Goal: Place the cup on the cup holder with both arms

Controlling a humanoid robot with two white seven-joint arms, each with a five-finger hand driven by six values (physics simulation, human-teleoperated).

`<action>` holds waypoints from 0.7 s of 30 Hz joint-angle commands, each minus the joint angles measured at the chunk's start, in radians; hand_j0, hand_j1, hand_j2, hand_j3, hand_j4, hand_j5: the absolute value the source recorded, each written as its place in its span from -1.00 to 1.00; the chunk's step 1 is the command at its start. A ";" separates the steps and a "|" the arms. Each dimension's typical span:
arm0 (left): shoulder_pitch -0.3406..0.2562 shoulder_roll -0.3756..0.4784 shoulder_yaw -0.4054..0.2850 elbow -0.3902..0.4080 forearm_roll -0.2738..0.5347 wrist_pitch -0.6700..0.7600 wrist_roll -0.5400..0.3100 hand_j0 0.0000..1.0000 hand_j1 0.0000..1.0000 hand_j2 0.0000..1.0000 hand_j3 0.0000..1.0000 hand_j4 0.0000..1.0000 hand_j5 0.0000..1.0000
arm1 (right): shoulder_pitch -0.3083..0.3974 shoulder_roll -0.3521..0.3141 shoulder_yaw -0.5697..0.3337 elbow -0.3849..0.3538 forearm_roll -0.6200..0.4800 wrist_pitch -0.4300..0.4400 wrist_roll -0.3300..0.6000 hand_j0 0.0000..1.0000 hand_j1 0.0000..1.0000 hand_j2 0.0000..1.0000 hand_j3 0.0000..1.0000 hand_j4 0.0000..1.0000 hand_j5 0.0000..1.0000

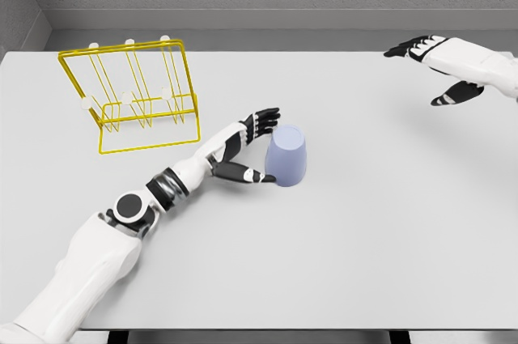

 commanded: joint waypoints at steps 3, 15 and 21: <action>0.000 -0.006 0.001 0.016 0.003 0.000 -0.001 1.00 1.00 1.00 1.00 1.00 1.00 | 0.002 0.002 -0.001 0.004 -0.006 0.000 0.001 1.00 1.00 1.00 1.00 1.00 1.00; -0.002 -0.040 -0.005 0.018 0.002 -0.002 -0.002 1.00 1.00 1.00 1.00 1.00 1.00 | -0.002 0.009 -0.001 0.004 -0.006 0.000 0.001 1.00 1.00 1.00 1.00 1.00 1.00; -0.002 -0.048 -0.008 0.018 0.002 -0.003 -0.002 1.00 1.00 1.00 1.00 1.00 1.00 | 0.000 0.009 -0.001 0.004 -0.006 0.000 0.001 1.00 1.00 1.00 1.00 1.00 1.00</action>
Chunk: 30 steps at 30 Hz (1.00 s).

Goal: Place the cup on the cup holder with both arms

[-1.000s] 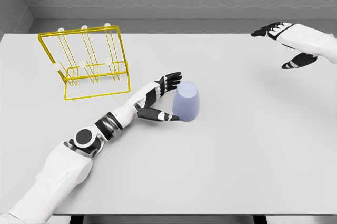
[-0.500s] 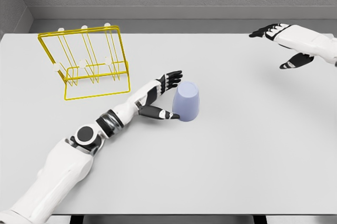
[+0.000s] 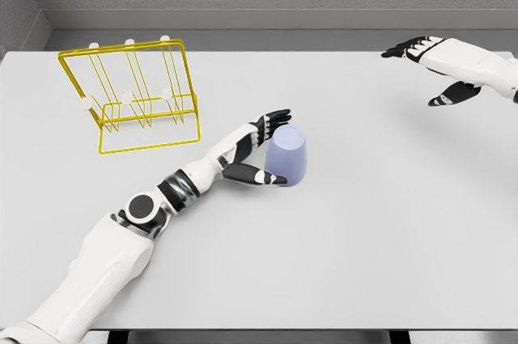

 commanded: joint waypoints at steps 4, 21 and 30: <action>0.000 -0.007 -0.001 -0.001 0.005 0.000 -0.001 1.00 1.00 1.00 1.00 1.00 1.00 | 0.000 0.000 -0.002 0.000 -0.006 0.000 -0.001 1.00 1.00 1.00 1.00 1.00 1.00; 0.000 -0.024 -0.002 0.012 0.005 -0.001 0.001 0.66 0.66 0.66 0.66 0.66 0.66 | 0.000 0.000 -0.003 0.000 -0.006 0.000 -0.001 1.00 1.00 1.00 1.00 1.00 1.00; 0.000 -0.026 -0.002 0.012 0.005 -0.001 -0.001 0.44 0.44 0.44 0.44 0.44 0.44 | -0.002 0.000 -0.003 0.000 -0.006 0.000 -0.001 1.00 1.00 1.00 1.00 1.00 1.00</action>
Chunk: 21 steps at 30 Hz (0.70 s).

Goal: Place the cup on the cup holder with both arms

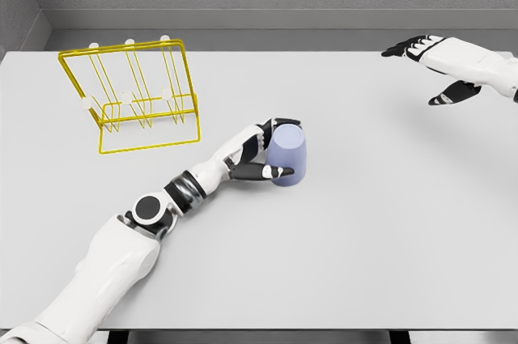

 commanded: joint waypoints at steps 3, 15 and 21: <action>0.002 -0.005 0.000 0.003 0.004 0.000 0.000 0.21 0.21 0.21 0.21 0.21 0.21 | 0.002 -0.001 -0.002 0.000 -0.006 0.000 -0.001 1.00 1.00 1.00 1.00 1.00 1.00; 0.005 0.002 0.014 -0.007 0.019 -0.003 -0.062 -0.15 -0.15 -0.15 -0.15 -0.15 -0.15 | 0.002 0.001 -0.002 0.000 -0.006 0.000 -0.002 1.00 1.00 1.00 1.00 1.00 1.00; 0.021 0.011 0.048 -0.100 0.050 -0.003 -0.111 -0.16 -0.16 -0.16 -0.16 -0.16 -0.16 | 0.000 -0.001 -0.002 0.000 -0.006 0.000 -0.002 1.00 1.00 1.00 1.00 1.00 1.00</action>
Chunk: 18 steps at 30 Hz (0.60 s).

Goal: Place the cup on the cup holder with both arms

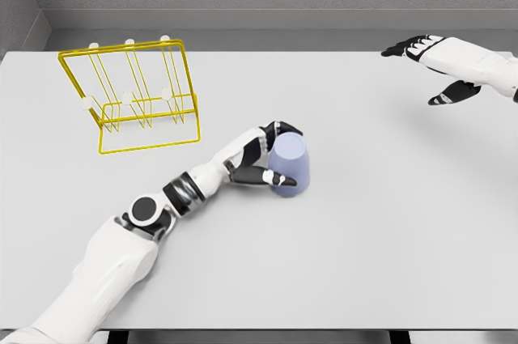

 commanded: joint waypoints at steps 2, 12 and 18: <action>0.011 0.019 0.039 -0.073 0.047 0.001 -0.027 -0.16 -0.16 -0.16 -0.16 -0.16 -0.16 | 0.002 -0.001 -0.002 0.000 -0.006 0.000 -0.001 1.00 1.00 1.00 1.00 1.00 1.00; 0.066 0.155 0.102 -0.280 0.163 0.010 -0.025 -0.17 -0.17 -0.17 -0.17 -0.17 -0.17 | 0.000 -0.002 -0.002 0.000 -0.006 0.000 -0.001 1.00 1.00 1.00 1.00 1.00 1.00; 0.069 0.226 0.129 -0.327 0.214 0.013 -0.025 -0.17 -0.17 -0.17 -0.17 -0.17 -0.17 | 0.002 -0.001 -0.002 0.000 -0.006 0.000 -0.001 1.00 1.00 1.00 1.00 1.00 1.00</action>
